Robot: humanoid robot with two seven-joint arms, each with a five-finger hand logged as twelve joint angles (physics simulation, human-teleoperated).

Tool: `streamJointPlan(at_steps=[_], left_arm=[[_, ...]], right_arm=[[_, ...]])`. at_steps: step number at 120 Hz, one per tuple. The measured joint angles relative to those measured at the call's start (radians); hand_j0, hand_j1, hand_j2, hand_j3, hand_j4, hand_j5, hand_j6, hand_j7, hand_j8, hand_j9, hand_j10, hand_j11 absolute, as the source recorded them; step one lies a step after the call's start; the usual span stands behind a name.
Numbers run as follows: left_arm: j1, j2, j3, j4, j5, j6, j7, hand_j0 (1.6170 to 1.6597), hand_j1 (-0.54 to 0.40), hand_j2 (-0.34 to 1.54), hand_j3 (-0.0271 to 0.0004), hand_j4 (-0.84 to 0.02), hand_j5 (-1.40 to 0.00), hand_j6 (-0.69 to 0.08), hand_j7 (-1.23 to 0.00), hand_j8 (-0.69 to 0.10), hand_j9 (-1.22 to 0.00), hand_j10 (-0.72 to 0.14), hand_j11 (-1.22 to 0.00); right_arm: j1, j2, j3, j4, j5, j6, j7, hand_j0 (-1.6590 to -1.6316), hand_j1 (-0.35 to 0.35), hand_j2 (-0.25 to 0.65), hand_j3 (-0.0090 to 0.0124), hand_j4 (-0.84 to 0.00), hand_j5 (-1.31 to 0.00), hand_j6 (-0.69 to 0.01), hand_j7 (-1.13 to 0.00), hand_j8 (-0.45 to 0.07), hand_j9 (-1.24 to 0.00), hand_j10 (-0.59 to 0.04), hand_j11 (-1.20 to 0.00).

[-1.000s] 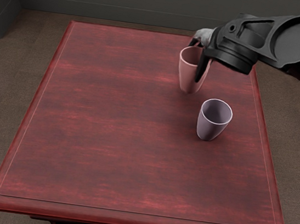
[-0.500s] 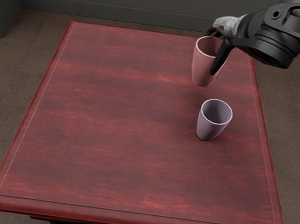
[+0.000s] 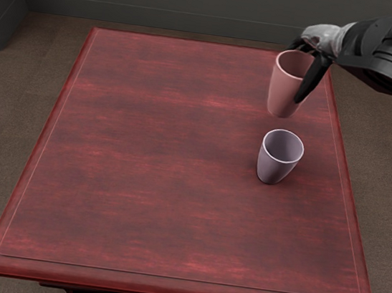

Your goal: Pick up cup and place in cup with right hand

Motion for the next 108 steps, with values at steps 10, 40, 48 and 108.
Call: streamJointPlan(at_steps=[10,40,48,108], left_arm=[[0.001,0.000,0.000,0.000,0.000,0.000,0.000,1.6581,0.349,0.00,0.0000,0.000,0.00,0.000,0.00,0.000,0.00,0.000,0.00],[0.008,0.000,0.001,0.000,0.000,0.000,0.000,1.6581,0.349,0.00,0.0000,0.000,0.00,0.000,0.00,0.000,0.00,0.000,0.00],[0.008,0.000,0.001,0.000,0.000,0.000,0.000,1.6581,0.349,0.00,0.0000,0.000,0.00,0.000,0.00,0.000,0.00,0.000,0.00],[0.008,0.000,0.002,0.000,0.000,0.000,0.000,1.6581,0.349,0.00,0.0000,0.000,0.00,0.000,0.00,0.000,0.00,0.000,0.00]], right_arm=[[-0.001,-0.019,0.000,0.018,-0.007,-0.003,0.000,-1.6539,0.126,0.007,-0.0002,-0.363,-0.62,-0.275,-0.61,-0.296,-0.63,-0.446,-0.63],[-0.011,-0.054,-0.002,0.063,-0.019,-0.018,0.000,-1.6539,0.125,0.009,-0.0002,-0.365,-0.62,-0.277,-0.61,-0.298,-0.62,-0.445,-0.63],[-0.013,-0.063,-0.002,0.074,-0.022,-0.022,0.000,-1.6539,0.125,0.006,-0.0003,-0.364,-0.62,-0.277,-0.61,-0.298,-0.62,-0.444,-0.63],[-0.029,-0.151,0.003,0.163,-0.053,-0.037,0.000,-1.6541,0.123,0.001,-0.0002,-0.365,-0.62,-0.276,-0.61,-0.296,-0.62,-0.445,-0.62]])
